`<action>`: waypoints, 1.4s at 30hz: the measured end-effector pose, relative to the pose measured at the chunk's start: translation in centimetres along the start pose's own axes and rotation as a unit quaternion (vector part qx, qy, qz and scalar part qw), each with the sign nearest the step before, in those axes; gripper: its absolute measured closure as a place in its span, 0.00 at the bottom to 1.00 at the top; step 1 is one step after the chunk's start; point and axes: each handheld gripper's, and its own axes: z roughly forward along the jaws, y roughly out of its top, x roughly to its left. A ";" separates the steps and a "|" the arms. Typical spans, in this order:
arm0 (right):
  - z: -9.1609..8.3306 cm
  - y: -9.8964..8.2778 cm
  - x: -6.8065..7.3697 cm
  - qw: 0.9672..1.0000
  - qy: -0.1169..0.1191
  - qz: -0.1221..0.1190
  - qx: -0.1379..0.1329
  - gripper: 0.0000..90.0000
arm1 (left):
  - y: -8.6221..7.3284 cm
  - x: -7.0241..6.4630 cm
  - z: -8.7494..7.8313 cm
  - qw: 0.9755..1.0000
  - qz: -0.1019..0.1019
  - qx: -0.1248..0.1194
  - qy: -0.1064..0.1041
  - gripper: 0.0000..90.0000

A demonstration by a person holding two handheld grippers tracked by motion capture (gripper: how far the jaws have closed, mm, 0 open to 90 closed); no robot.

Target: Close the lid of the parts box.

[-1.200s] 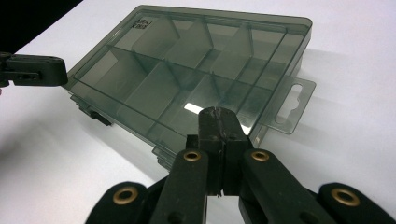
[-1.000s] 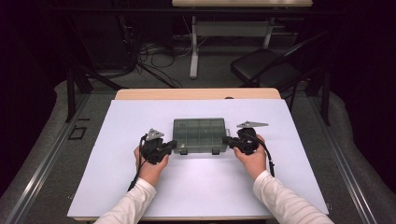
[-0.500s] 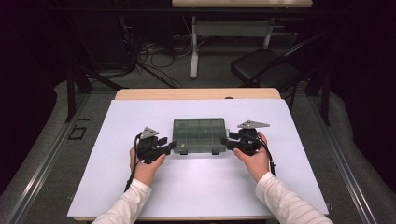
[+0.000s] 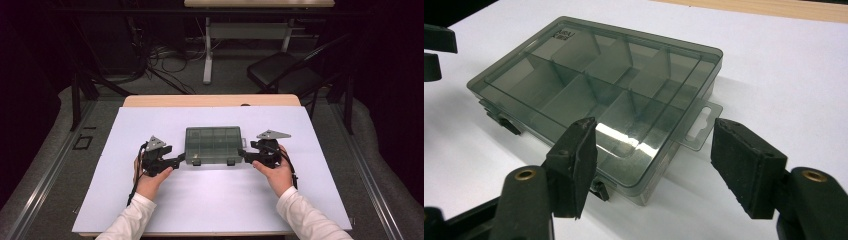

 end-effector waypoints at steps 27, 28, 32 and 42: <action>-1.4 -2.2 -2.2 0.998 -0.059 0.011 -0.009 0.13 | -1.1 2.5 -1.2 0.999 0.002 -0.044 0.008 0.10; -1.4 -2.3 -2.3 0.998 -0.060 0.010 -0.010 0.13 | -1.1 2.6 -1.2 0.999 0.003 -0.044 0.007 0.10; -1.4 -2.7 -2.4 0.998 -0.061 0.011 -0.009 0.11 | -1.2 2.9 -1.2 0.999 0.000 -0.048 0.010 0.08; -1.6 -3.4 -2.9 0.997 -0.072 0.015 -0.014 0.09 | -1.7 3.4 -0.8 0.999 0.005 -0.034 0.019 0.05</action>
